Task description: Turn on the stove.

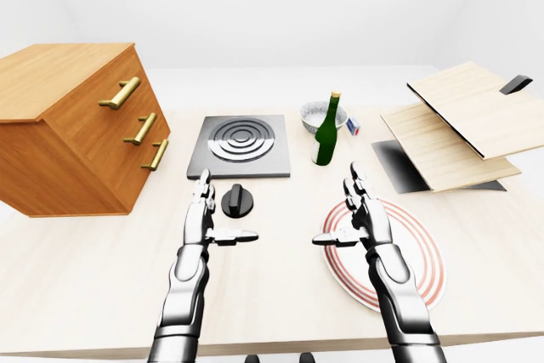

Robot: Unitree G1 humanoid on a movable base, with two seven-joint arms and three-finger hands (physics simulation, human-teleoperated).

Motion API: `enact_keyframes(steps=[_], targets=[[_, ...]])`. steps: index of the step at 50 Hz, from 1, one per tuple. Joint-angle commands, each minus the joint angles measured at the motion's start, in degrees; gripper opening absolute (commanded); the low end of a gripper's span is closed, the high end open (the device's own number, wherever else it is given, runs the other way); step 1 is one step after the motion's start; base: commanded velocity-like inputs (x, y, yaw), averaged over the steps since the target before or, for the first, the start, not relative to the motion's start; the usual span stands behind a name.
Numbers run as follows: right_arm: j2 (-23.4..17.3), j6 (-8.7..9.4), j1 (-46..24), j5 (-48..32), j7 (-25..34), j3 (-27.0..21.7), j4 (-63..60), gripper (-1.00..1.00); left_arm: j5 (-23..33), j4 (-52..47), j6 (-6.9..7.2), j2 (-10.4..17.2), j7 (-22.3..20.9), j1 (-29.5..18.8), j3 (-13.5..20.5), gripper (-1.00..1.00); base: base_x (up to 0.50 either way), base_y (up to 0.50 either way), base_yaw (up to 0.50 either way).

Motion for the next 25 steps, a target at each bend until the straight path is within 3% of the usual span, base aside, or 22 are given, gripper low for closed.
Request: enact_keyframes(steps=[1, 11, 25], targets=[[-0.2, -0.1, -0.73, 0.73, 0.17, -0.43, 1.03, 1.0, -0.66, 11.95, -3.78, 0.35, -0.71, -4.76, 0.19, 1.0, 0.0, 0.0, 0.0], [-0.16, -0.26, -0.61, 0.56, 0.09, -0.28, 0.99, 1.0, -0.73, 17.54, -3.78, 0.44, -0.6, -6.81, -0.25, 1.0, 0.0, 0.0, 0.0], [-0.23, 0.09, -0.75, 0.92, 0.14, -0.53, 0.76, 1.0, -1.38, 17.21, -3.78, -0.23, -2.14, -6.22, -1.13, 1.0, 0.0, 0.0, 0.0]])
